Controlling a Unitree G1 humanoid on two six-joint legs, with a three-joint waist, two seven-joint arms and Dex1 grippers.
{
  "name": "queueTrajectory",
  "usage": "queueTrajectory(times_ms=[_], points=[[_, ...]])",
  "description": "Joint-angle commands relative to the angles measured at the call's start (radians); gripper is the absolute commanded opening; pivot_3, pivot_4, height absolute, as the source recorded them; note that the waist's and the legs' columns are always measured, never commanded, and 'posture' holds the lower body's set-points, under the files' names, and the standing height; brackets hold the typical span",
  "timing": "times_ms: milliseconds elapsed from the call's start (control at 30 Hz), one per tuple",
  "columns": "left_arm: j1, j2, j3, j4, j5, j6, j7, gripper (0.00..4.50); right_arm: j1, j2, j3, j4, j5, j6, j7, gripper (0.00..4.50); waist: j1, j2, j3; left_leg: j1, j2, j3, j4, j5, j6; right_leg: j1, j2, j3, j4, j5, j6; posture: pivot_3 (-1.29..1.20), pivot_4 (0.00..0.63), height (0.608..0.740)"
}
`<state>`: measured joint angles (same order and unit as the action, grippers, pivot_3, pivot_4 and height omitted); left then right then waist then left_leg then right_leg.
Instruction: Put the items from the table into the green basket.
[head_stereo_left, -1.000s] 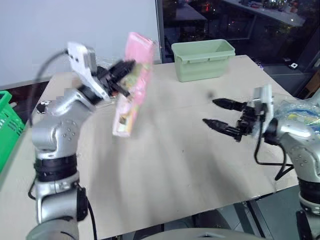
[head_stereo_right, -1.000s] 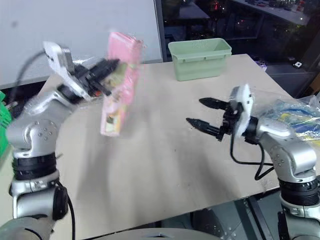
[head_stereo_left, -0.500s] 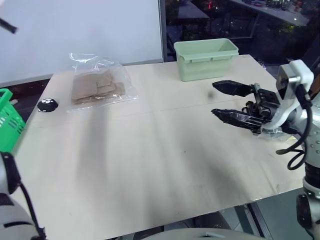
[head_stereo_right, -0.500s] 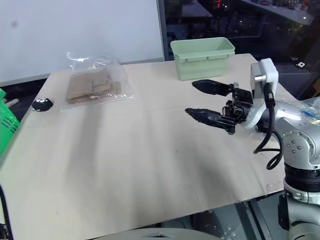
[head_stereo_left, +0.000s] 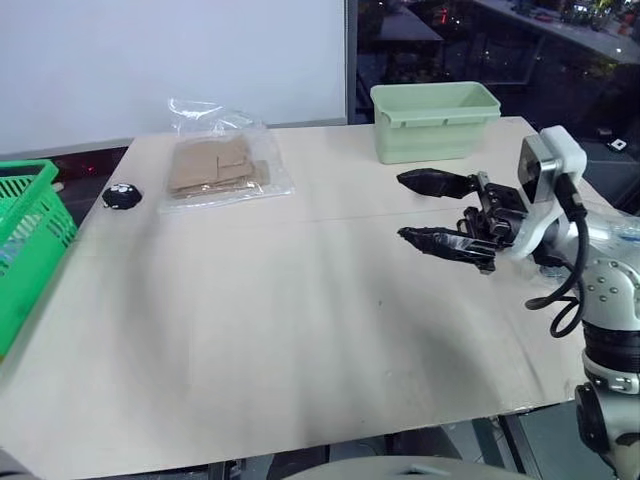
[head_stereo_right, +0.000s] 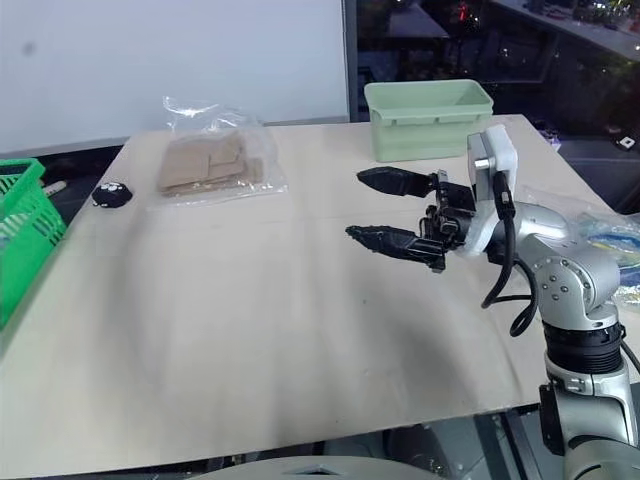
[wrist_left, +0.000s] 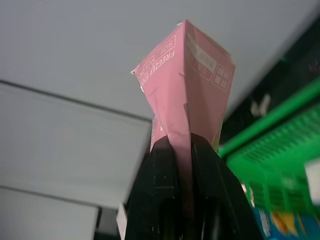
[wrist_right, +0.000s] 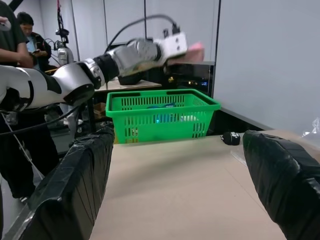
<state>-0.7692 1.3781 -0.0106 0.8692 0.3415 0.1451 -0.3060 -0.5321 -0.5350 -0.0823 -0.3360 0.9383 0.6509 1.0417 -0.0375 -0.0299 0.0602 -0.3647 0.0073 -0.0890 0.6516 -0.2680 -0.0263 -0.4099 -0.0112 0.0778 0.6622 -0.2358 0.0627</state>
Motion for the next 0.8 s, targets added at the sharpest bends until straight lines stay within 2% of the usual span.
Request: queueTrajectory(times_ms=[33, 67, 100, 167, 300, 400, 500, 567, 633, 733, 800], points=[[0.026, 0.011, 0.033, 0.093, -0.006, -0.073, 0.070, 0.00, -0.014, 0.005, -0.004, -0.024, 0.006, -0.017, 0.000, 4.34, 0.003, -0.001, -0.001, 0.000, 0.000, 0.000, 0.000, 0.000, 0.000, 0.000, 0.000, 0.000, 0.000, 0.000, 0.000, 0.04, 0.000, 0.740], [0.029, 0.003, 0.030, 0.121, -0.007, -0.095, 0.085, 0.00, -0.013, 0.007, -0.005, -0.027, 0.008, -0.017, -0.005, 4.34, 0.004, -0.002, -0.001, 0.000, 0.000, 0.000, 0.000, 0.000, 0.000, 0.000, 0.000, 0.000, 0.000, 0.000, 0.000, 0.04, 0.000, 0.740], [0.026, -0.007, 0.026, 0.144, -0.009, -0.123, 0.096, 0.79, -0.012, 0.010, -0.008, -0.029, 0.014, -0.013, -0.010, 4.37, 0.007, -0.002, -0.001, 0.000, 0.000, 0.000, 0.001, 0.000, 0.000, 0.000, 0.000, 0.000, 0.000, 0.000, 0.000, 0.04, 0.000, 0.740], [0.008, -0.025, 0.030, 0.181, -0.019, -0.155, 0.124, 1.44, -0.013, 0.014, -0.008, -0.031, 0.016, -0.010, -0.016, 4.37, 0.016, -0.003, -0.002, 0.000, 0.000, 0.000, 0.001, 0.000, 0.000, 0.000, 0.000, -0.001, 0.000, 0.001, -0.001, 0.04, 0.000, 0.740], [-0.016, -0.045, 0.060, 0.205, -0.059, -0.195, 0.146, 3.39, -0.015, 0.007, -0.006, -0.035, 0.012, -0.007, -0.018, 4.37, 0.025, -0.004, -0.002, 0.000, 0.000, 0.000, 0.002, 0.000, 0.000, 0.001, 0.000, -0.001, 0.000, 0.002, -0.004, 0.03, 0.000, 0.740], [-0.062, -0.103, 0.186, 0.174, -0.209, -0.237, 0.117, 3.39, -0.015, 0.003, -0.011, -0.037, 0.012, -0.007, -0.026, 4.37, 0.028, -0.005, -0.003, 0.000, 0.000, 0.000, 0.002, 0.000, 0.000, 0.001, 0.000, -0.001, 0.000, 0.003, -0.004, 0.02, 0.000, 0.740], [-0.076, -0.211, 0.325, 0.050, -0.404, -0.246, -0.005, 3.39, -0.002, -0.007, -0.015, -0.038, 0.008, -0.007, -0.029, 4.37, 0.029, -0.005, -0.004, 0.000, 0.000, 0.000, 0.002, 0.000, 0.000, 0.001, -0.001, -0.002, 0.001, 0.003, -0.004, 0.03, 0.000, 0.740], [0.046, -0.302, 0.359, -0.164, -0.534, -0.198, -0.168, 3.39, 0.018, 0.006, -0.038, -0.026, 0.017, -0.011, -0.059, 4.37, 0.025, -0.004, -0.005, 0.000, -0.001, 0.000, 0.002, 0.000, 0.000, 0.001, -0.002, -0.002, 0.001, 0.003, -0.004, 0.03, 0.000, 0.740], [0.201, -0.401, 0.401, -0.439, -0.705, -0.079, -0.274, 3.39, 0.053, 0.001, -0.054, -0.008, -0.009, -0.035, -0.066, 4.37, 0.023, 0.004, -0.012, 0.001, -0.002, 0.002, 0.002, 0.000, 0.000, 0.001, -0.005, 0.000, 0.001, 0.003, -0.005, 0.03, 0.000, 0.740], [0.450, -0.539, 0.429, -0.849, -0.913, 0.121, -0.295, 3.39, 0.149, -0.032, -0.055, 0.008, -0.095, -0.088, -0.050, 4.37, 0.016, 0.003, -0.013, 0.000, -0.003, 0.003, 0.002, 0.000, 0.000, 0.001, -0.006, 0.002, 0.001, 0.004, -0.005, 0.04, 0.000, 0.740], [0.571, -0.597, 0.401, -1.001, -0.943, 0.186, -0.281, 3.39, 0.217, -0.042, -0.050, 0.014, -0.151, -0.129, -0.056, 4.37, 0.005, 0.003, -0.013, 0.001, -0.002, 0.003, 0.002, -0.001, 0.001, 0.000, -0.006, 0.002, 0.001, 0.003, -0.005, 0.04, 0.000, 0.740]])
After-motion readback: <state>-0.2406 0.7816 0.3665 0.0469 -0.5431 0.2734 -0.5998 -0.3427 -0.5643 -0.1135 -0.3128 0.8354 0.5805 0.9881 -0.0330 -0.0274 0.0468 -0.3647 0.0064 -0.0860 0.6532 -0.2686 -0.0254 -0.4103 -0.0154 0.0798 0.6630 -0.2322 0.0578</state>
